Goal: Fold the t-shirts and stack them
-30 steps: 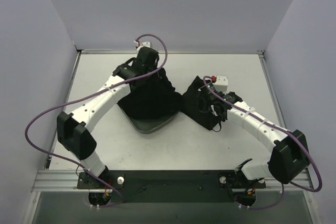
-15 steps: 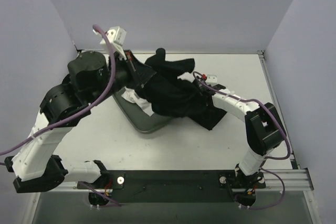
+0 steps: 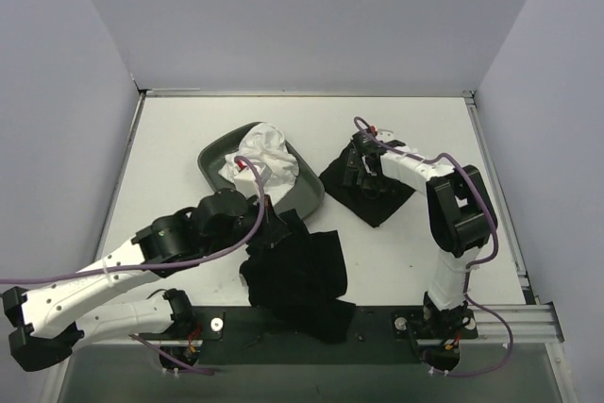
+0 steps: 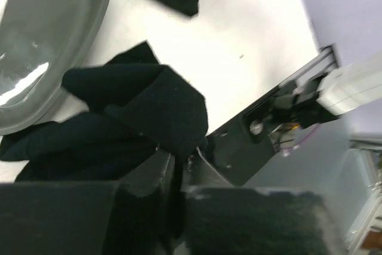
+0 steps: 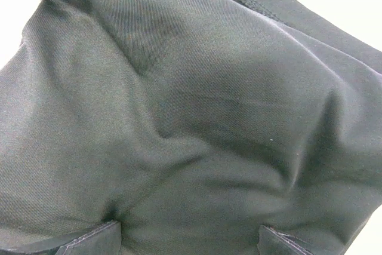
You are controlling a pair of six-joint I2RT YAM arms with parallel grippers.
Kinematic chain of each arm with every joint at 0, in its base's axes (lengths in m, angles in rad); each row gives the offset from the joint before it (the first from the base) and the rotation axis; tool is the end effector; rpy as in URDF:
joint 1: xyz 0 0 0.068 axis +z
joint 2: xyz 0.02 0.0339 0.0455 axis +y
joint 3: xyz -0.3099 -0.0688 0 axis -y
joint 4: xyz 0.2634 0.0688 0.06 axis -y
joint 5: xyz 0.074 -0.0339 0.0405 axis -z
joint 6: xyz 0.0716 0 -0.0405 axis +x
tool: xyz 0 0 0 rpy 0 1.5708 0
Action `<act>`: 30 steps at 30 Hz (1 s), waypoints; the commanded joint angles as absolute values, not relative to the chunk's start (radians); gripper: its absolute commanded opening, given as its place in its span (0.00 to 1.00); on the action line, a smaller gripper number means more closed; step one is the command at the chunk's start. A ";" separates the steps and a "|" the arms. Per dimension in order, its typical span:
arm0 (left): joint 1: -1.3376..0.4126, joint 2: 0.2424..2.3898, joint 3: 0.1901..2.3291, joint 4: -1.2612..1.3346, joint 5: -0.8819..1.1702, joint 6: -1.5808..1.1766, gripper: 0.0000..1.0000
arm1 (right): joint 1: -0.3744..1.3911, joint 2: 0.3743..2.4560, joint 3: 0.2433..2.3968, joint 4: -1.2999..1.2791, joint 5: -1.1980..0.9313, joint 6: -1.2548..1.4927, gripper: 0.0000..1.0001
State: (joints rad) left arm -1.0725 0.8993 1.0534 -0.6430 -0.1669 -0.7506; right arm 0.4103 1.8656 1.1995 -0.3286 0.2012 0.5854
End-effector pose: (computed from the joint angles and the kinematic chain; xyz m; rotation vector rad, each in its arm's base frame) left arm 0.1089 -0.1752 0.3879 0.2424 2.1802 -0.9281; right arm 0.4025 0.1595 0.1736 0.2977 2.5231 0.1341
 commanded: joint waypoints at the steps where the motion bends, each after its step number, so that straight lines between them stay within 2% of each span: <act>1: -1.085 0.922 0.970 -0.394 -0.146 -0.765 0.45 | 0.371 1.962 1.249 -0.397 0.218 0.601 1.00; 3: -1.088 0.958 0.957 -0.384 -0.150 -0.758 0.91 | 0.353 1.999 1.275 -0.414 0.216 0.601 1.00; 4: -1.089 0.969 0.956 -0.387 -0.156 -0.758 0.94 | 0.332 2.008 1.302 -0.434 0.216 0.601 1.00; 7: -1.094 1.002 0.947 -0.376 -0.156 -0.747 0.95 | 0.292 2.032 1.344 -0.445 0.151 0.589 1.00; 10: -1.094 1.009 0.936 -0.364 -0.153 -0.744 0.95 | 0.282 2.031 1.373 -0.457 0.178 0.595 1.00; 16: -1.095 0.996 0.914 -0.374 -0.172 -0.738 0.96 | 0.181 2.109 1.537 -0.520 0.108 0.580 0.98; 24: -1.094 0.977 0.917 -0.413 -0.184 -0.719 0.97 | 0.077 2.324 1.932 -0.679 0.104 0.568 1.00; 30: -1.091 0.976 0.926 -0.429 -0.192 -0.698 0.96 | -0.015 2.465 2.123 -0.736 0.033 0.583 1.00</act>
